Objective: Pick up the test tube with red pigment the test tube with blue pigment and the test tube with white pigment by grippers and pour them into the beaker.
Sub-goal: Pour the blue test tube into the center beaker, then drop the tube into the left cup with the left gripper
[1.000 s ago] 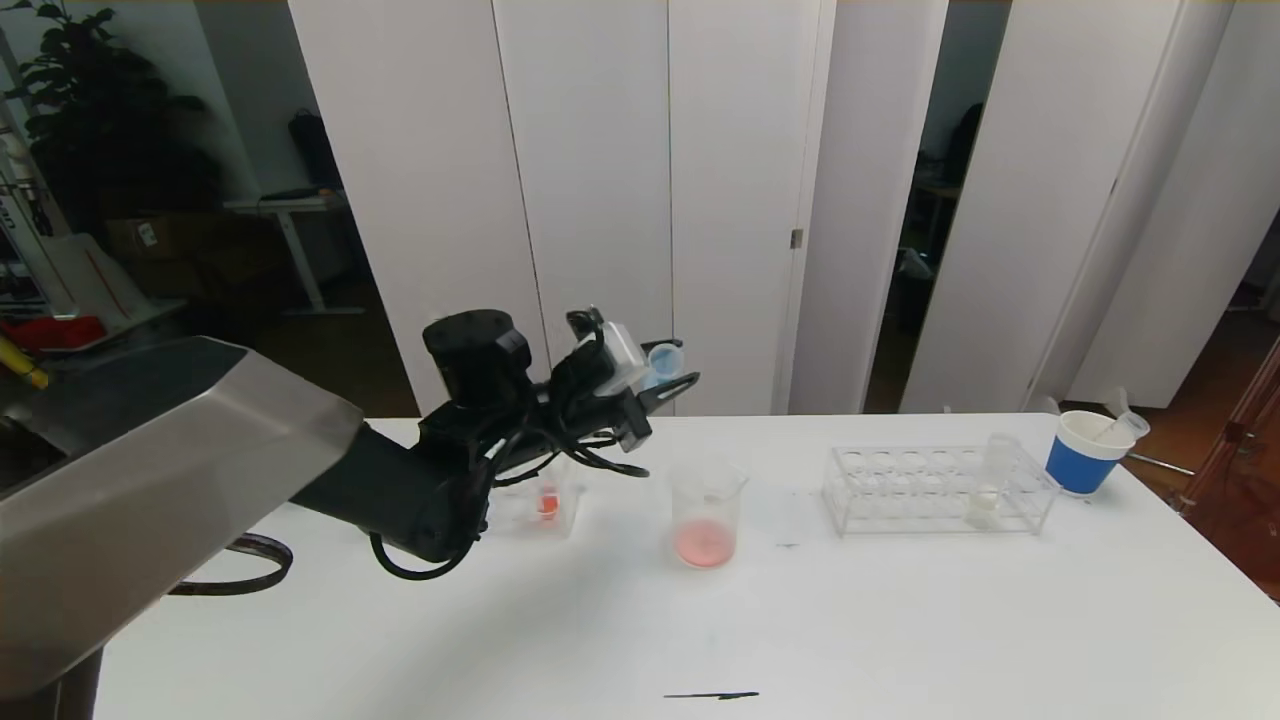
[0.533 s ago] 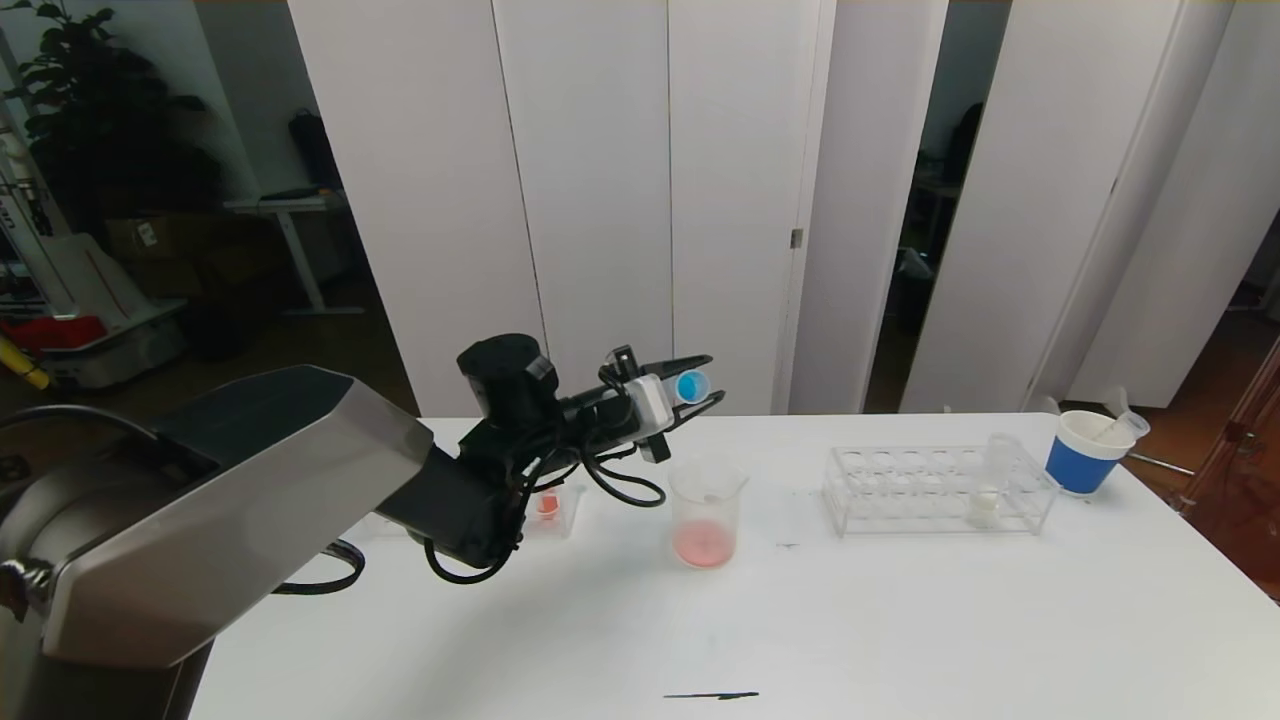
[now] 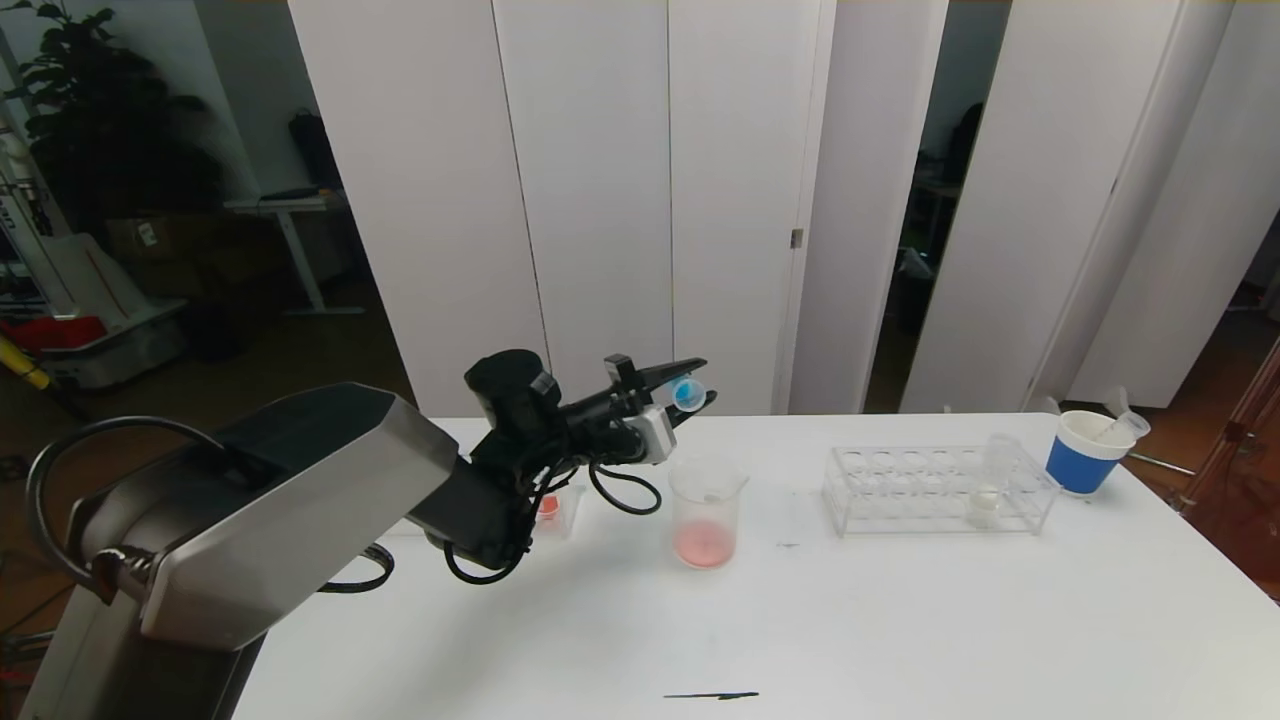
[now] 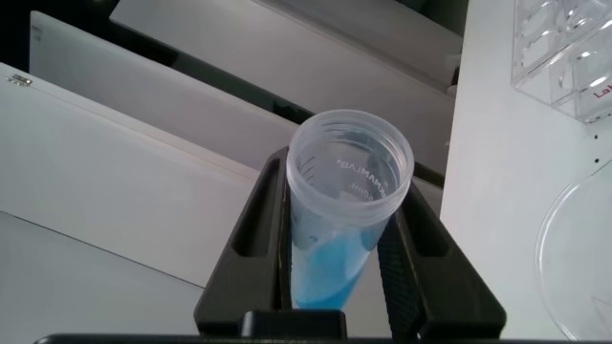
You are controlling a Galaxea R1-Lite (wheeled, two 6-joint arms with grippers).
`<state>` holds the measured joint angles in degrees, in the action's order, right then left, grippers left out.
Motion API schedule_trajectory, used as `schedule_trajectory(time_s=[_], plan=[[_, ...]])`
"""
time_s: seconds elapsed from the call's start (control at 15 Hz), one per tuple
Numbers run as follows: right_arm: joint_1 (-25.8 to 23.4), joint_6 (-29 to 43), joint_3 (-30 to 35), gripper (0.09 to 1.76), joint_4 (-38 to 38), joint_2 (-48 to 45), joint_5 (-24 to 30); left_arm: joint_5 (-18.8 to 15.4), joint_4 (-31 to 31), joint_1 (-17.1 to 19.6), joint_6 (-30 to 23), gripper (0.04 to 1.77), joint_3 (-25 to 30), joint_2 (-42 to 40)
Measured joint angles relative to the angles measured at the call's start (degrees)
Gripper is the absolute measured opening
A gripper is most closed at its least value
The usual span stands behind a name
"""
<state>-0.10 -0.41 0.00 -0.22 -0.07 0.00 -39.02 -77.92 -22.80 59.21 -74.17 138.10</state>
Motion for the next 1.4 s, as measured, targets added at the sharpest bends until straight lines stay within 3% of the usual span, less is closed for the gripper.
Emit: schedule_trajectory(time_s=[0.13,0.87,1.4], plan=[[0.0,0.0,0.0,1.75,0.0,0.0,0.0,0.6,-2.5,0.7,3.5,0.59,-0.3,0.8],[0.0,0.0,0.0,1.75,0.0,0.0,0.0,1.8,-5.3,-0.2,8.8,0.59,-2.9,2.7],[0.0,0.0,0.0,1.75,0.0,0.0,0.0,2.4,-6.1,-0.6,8.9,0.59,-4.1,4.1]])
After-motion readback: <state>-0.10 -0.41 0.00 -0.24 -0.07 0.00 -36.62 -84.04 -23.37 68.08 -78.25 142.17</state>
